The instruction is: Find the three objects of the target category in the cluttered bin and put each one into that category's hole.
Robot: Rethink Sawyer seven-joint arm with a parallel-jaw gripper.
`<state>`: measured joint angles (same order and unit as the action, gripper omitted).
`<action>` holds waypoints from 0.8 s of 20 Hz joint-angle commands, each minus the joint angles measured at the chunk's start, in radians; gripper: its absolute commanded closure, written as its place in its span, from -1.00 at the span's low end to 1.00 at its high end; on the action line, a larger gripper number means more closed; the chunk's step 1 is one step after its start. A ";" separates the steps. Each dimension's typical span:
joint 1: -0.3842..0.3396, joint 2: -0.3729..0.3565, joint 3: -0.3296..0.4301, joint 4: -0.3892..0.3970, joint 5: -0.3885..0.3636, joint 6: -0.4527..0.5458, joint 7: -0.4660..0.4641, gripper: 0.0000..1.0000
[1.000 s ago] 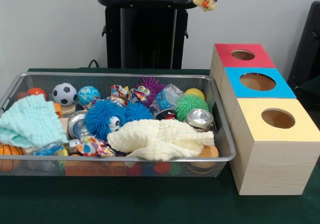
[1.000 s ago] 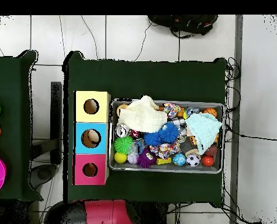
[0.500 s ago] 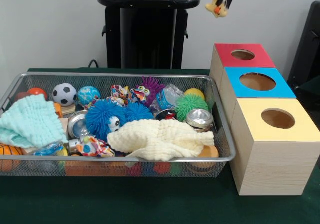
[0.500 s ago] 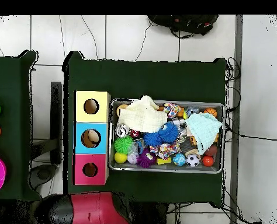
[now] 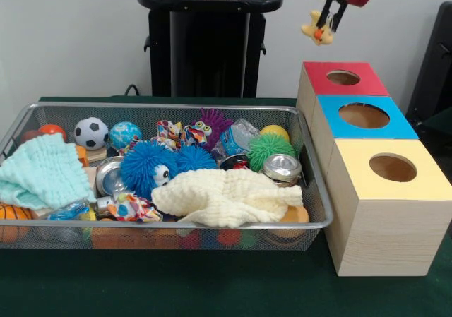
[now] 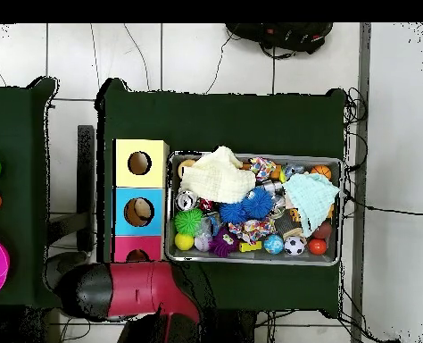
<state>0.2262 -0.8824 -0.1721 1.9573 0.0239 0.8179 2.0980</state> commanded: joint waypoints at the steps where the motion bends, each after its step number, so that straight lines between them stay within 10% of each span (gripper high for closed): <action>1: -0.021 0.169 0.002 -0.237 0.042 0.141 0.285 1.00; 16: -0.007 0.238 -0.024 -0.322 0.085 0.191 0.261 1.00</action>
<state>0.2263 -0.6790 -0.2038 1.6851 0.0689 0.9282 2.0980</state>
